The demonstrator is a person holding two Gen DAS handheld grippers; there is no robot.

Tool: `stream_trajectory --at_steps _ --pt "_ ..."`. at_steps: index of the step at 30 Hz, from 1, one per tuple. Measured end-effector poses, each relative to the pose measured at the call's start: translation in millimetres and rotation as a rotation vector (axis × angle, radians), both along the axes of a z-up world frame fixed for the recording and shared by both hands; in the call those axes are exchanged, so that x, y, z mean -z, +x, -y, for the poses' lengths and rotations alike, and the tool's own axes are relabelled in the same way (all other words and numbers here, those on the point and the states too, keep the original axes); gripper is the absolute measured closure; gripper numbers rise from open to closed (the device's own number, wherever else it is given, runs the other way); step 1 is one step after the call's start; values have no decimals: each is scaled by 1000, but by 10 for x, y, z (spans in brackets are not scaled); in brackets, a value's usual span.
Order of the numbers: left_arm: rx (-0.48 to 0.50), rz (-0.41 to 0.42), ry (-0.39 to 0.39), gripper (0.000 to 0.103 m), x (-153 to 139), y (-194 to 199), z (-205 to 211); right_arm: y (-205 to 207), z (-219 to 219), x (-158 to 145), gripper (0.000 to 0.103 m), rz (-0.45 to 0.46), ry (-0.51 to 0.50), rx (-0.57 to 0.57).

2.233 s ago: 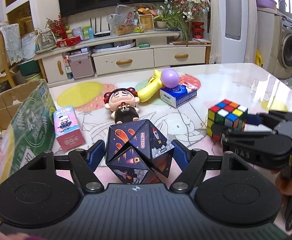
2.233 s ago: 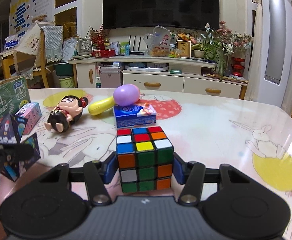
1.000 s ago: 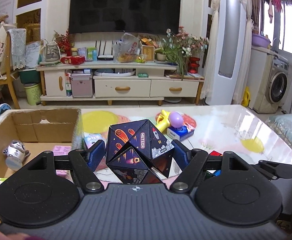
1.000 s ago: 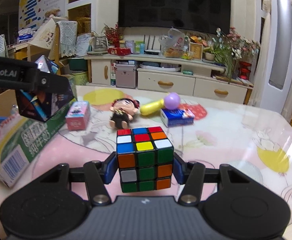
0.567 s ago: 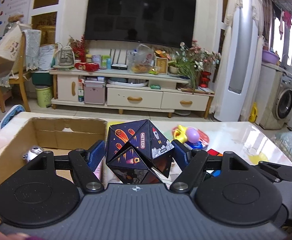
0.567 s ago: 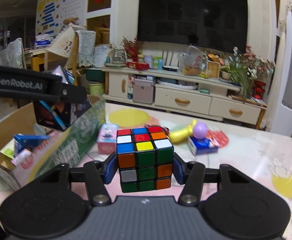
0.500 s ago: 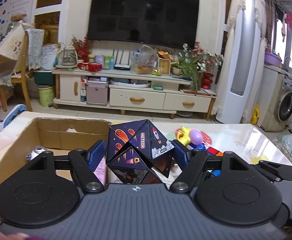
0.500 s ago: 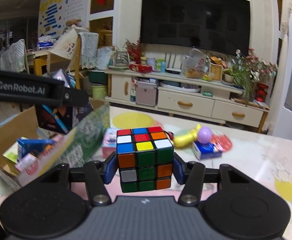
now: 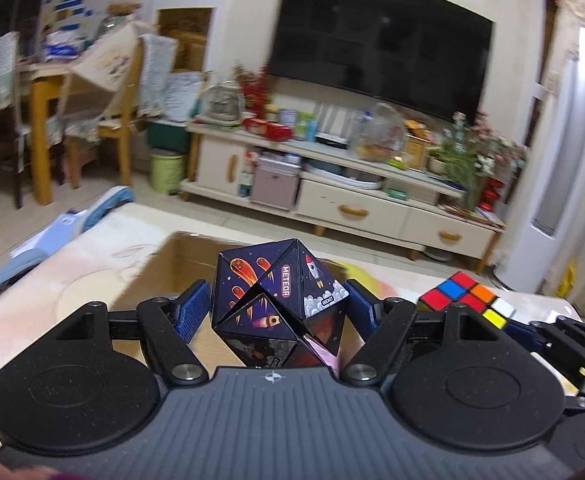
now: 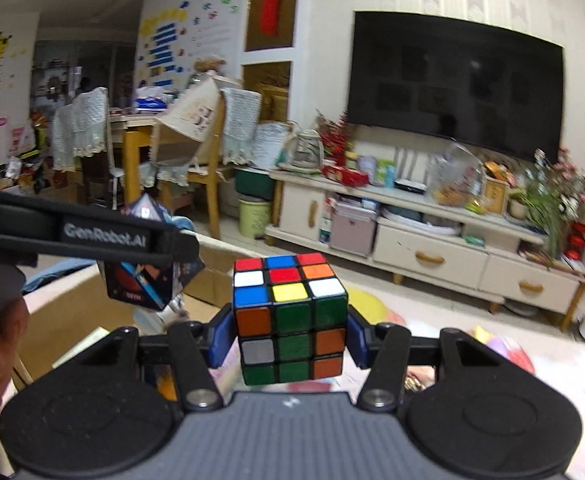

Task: Organize rigid objects
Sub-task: 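Carry puzzle cube and Rubik's cube into the cardboard box and open both tools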

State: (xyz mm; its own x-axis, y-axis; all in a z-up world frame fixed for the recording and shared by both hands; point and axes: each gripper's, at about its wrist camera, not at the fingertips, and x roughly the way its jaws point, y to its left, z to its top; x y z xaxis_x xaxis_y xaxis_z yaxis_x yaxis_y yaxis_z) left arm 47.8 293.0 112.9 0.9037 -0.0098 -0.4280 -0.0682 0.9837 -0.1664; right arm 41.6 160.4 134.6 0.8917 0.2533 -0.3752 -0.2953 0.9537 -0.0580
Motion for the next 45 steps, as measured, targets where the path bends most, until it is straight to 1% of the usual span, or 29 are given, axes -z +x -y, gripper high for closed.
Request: stream_trajectory --at_steps 4,7,14,19,24,33,37,39,40,41,42,45 --pt "-59 -29 -22 12 9 77 -133 101 -154 17 48 1 -13 -41" --pt "-83 -50 -23 12 33 72 -160 168 -263 69 48 -12 -28 -69" --pt "-109 -97 -18 12 74 115 -131 272 -462 194 48 -42 -60 -119" --pt "-125 -116 -16 12 61 57 -84 347 -553 234 48 -61 -76 -140" --pt "-133 -136 -14 12 69 82 -66 399 -625 281 48 -81 -89 -163" --pt "-153 -165 -6 12 97 115 -68 474 -732 376 48 -117 -100 -184" --pt "-169 -184 -7 12 111 130 -67 500 -803 396 48 -120 -131 -188" --pt "-179 -183 -5 13 106 127 -60 476 -828 394 40 -112 -138 -194" --pt "-182 -177 -1 12 92 121 -54 450 -835 390 34 -101 -142 -193" --pt "-185 -173 0 8 82 115 -48 423 -837 379 29 -86 -146 -189" --pt "-187 -165 -2 4 70 105 -46 404 -832 373 28 -78 -147 -187" --pt "-191 -147 -15 3 39 81 -38 366 -783 354 27 -78 -135 -174"
